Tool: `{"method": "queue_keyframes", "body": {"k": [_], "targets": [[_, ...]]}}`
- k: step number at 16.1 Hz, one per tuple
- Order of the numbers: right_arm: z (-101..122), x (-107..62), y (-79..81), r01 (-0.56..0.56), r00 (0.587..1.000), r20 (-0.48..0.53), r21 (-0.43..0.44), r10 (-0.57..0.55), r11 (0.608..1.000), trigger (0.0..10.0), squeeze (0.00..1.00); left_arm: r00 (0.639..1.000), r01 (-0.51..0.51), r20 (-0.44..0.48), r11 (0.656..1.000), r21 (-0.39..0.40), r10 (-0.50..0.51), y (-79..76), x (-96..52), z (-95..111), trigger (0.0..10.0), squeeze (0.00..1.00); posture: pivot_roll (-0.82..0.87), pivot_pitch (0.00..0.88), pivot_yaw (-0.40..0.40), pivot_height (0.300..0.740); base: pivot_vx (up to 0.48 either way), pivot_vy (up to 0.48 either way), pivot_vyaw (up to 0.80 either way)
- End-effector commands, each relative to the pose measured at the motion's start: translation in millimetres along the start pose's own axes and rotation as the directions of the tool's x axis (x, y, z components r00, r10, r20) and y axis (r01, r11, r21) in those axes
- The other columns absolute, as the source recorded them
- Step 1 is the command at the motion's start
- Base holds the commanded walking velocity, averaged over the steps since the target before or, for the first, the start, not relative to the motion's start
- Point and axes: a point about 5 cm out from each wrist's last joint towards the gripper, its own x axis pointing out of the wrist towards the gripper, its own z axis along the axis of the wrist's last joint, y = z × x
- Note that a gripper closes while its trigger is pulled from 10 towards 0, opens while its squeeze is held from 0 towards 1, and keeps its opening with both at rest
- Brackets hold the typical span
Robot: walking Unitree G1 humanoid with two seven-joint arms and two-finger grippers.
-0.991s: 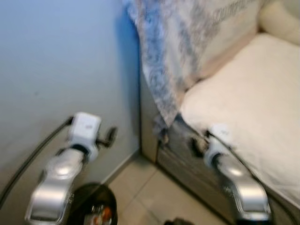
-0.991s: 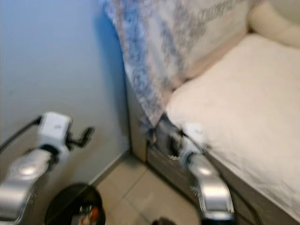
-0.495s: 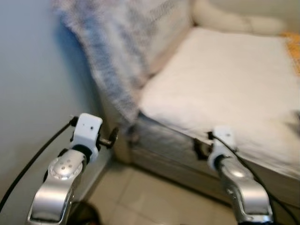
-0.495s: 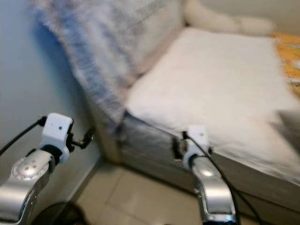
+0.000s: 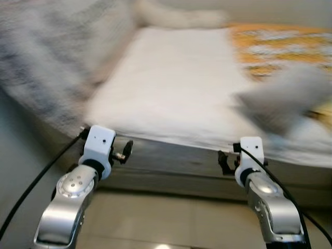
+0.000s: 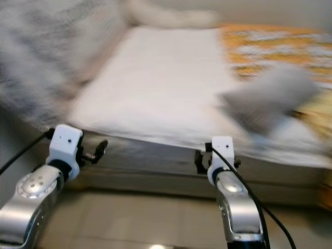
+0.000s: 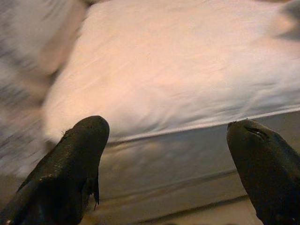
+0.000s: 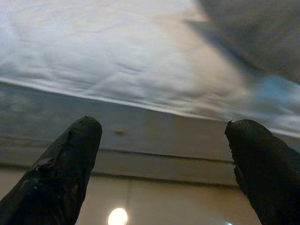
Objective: Clean up the room
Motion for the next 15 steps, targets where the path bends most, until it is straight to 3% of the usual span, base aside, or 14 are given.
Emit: {"method": "queue_keyframes", "body": {"k": [1, 3, 4, 5, 7, 8, 15], "targets": [[2, 0.6, 7.6, -0.025, 1.0, 0.011, 0.002, 0.025, 1.0, 10.0, 1.0, 1.0, -0.018, -0.004, 1.0, 0.009, 0.018, 5.8, -0.6, 0, 10.0, 0.0, 0.02, 0.0, 0.03, 0.74, 0.0, -0.405, -0.52], [4, 1.8, 7.3, -0.028, 0.999, 0.021, -0.004, 0.028, 1.0, 10.0, 1.0, 1.0, -0.023, 0.006, 1.0, 0.005, 0.023, 6.4, 0.6, 1, 10.0, 0.0, 0.02, 0.0, 0.033, 0.74, 0.0, -0.403, -0.23], [6, 2.6, 6.4, -0.03, 0.999, 0.031, -0.013, 0.03, 0.999, 10.0, 1.0, 0.999, -0.034, 0.019, 0.999, -0.028, 0.035, 7.1, 2.0, 3, 10.0, 0.0, 0.01, 0.0, 0.037, 0.74, 0.0, 0.0, 0.0], [8, 3.7, 4.9, -0.03, 0.999, 0.039, -0.021, 0.031, 0.999, 10.0, 1.0, 0.997, -0.051, 0.057, 0.998, -0.021, 0.052, 8.6, 3.5, 9, 10.0, 0.0, 0.01, 0.0, 0.039, 0.74, 0.0, 0.0, 0.0], [12, 5.3, 4.5, -0.039, 0.998, 0.049, -0.027, 0.04, 0.999, 10.0, 1.0, 0.996, -0.078, 0.048, 0.997, -0.006, 0.078, 12.0, 5.9, 10, 10.0, 0.0, 0.0, 0.0, 0.044, 0.74, 0.0, 0.0, 0.0], [17, 6.2, 5.8, -0.056, 0.996, 0.066, -0.033, 0.058, 0.998, 10.0, 0.0, 0.997, -0.064, 0.05, 0.998, -0.027, 0.065, 11.4, 6.6, 10, 10.0, 0.0, 0.0, 0.0, 0.046, 0.74, 0.0, 0.0, 0.0], [23, 11.3, 7.4, -0.062, 0.996, 0.066, -0.049, 0.065, 0.997, 10.0, 0.0, 0.998, -0.05, 0.048, 0.998, -0.031, 0.052, 10.1, 13.9, 11, 10.0, 0.0, -0.01, 0.0, 0.04, 0.74, 0.312, 0.0, 0.0]]}}
